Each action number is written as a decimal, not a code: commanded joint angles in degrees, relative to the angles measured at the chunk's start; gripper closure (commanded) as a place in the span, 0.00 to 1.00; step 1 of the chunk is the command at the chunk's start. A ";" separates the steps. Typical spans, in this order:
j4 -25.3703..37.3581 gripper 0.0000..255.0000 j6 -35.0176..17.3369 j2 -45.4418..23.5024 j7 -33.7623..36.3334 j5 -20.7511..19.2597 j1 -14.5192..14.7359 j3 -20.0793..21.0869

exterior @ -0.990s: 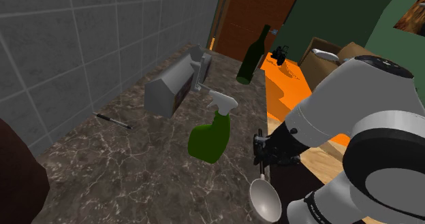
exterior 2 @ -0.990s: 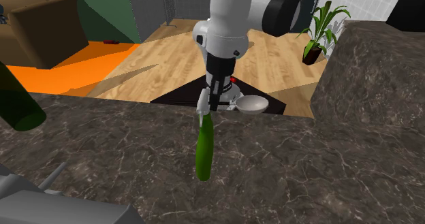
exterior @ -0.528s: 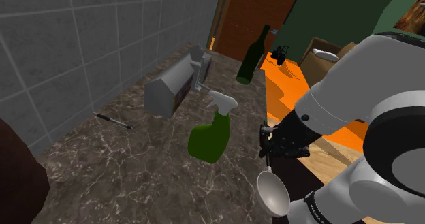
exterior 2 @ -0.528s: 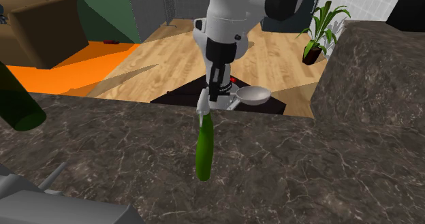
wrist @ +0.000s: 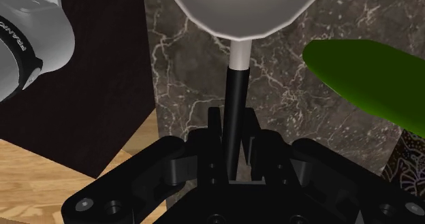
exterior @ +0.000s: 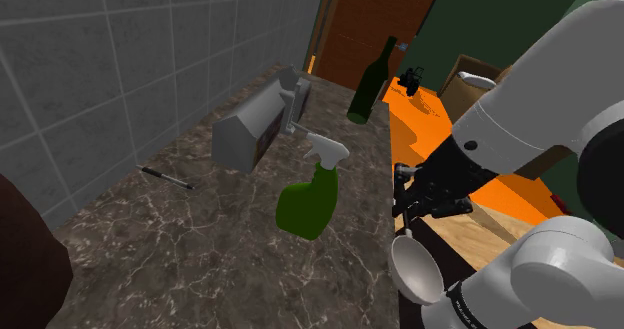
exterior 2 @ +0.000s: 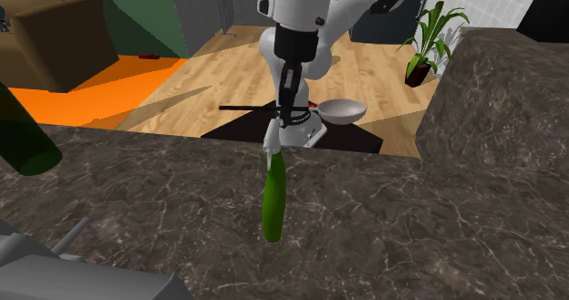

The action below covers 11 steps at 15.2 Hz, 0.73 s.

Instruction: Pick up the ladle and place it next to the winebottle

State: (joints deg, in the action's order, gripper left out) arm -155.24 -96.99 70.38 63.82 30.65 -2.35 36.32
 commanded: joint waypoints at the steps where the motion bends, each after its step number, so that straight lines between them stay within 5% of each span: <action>1: 1.58 1.00 1.23 -0.27 0.21 -0.71 -0.37 -0.67; 11: 9.43 1.00 6.86 -2.44 0.22 -4.45 -2.43 -4.49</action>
State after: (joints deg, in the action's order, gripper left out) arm -146.61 -90.77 68.10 64.00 26.55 -4.64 32.19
